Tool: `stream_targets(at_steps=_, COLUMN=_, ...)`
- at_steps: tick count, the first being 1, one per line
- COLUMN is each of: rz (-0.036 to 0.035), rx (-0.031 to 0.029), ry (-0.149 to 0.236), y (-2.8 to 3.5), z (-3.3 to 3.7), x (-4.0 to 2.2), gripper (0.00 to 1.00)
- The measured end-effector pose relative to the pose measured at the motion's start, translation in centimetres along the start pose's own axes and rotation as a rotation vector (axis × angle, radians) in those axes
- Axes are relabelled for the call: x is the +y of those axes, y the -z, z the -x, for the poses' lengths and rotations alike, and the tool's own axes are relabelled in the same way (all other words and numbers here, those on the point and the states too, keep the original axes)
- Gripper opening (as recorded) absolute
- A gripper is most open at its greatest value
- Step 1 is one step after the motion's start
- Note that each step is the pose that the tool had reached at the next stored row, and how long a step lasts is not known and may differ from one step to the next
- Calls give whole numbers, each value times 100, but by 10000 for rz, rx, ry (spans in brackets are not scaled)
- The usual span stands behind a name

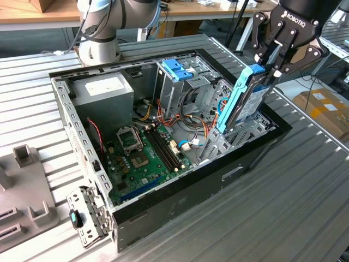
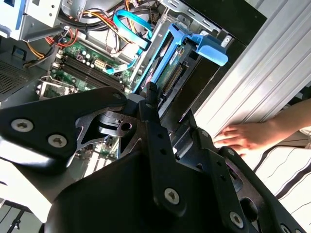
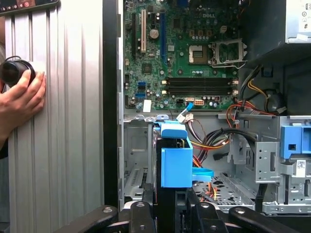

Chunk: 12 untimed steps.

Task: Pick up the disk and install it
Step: 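Insert the disk into the insertion slot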

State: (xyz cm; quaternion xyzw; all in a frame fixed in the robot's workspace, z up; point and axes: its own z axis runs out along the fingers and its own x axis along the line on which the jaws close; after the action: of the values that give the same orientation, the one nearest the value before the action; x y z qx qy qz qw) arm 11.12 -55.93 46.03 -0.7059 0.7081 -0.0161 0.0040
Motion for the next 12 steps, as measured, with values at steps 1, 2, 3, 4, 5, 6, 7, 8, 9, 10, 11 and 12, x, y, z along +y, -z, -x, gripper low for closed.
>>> stream_targets(at_steps=1, rz=0, rx=1, ry=0, y=-9, z=0, x=-2, gripper=35)
stream_targets(at_steps=2, rz=0, rx=0, ry=1, y=-14, z=1, x=-6, gripper=35)
stream_targets(at_steps=3, rz=0, rx=1, ry=1, y=-15, z=1, x=-8, gripper=35)
stream_targets(at_steps=4, rz=1, rx=2, ry=-1, y=-16, z=0, x=-10, gripper=35)
stream_targets(at_steps=5, rz=0, rx=2, ry=0, y=-19, z=1, x=-11, gripper=35)
stream_targets(at_steps=6, rz=0, rx=-1, ry=0, y=-27, z=1, x=-12, gripper=35)
stream_targets(at_steps=7, rz=0, rx=-1, ry=0, y=-39, z=1, x=-12, gripper=35)
stream_targets(at_steps=8, rz=0, rx=1, ry=0, y=-62, z=1, x=-11, gripper=35)
stream_targets(at_steps=9, rz=1, rx=-1, ry=0, y=-80, z=2, x=-11, gripper=35)
stream_targets(at_steps=10, rz=1, rx=0, ry=0, y=-105, z=2, x=-11, gripper=35)
stream_targets(at_steps=11, rz=1, rx=1, ry=1, y=-126, z=2, x=-11, gripper=35)
stream_targets(at_steps=12, rz=0, rx=1, ry=0, y=-147, z=3, x=-10, gripper=35)
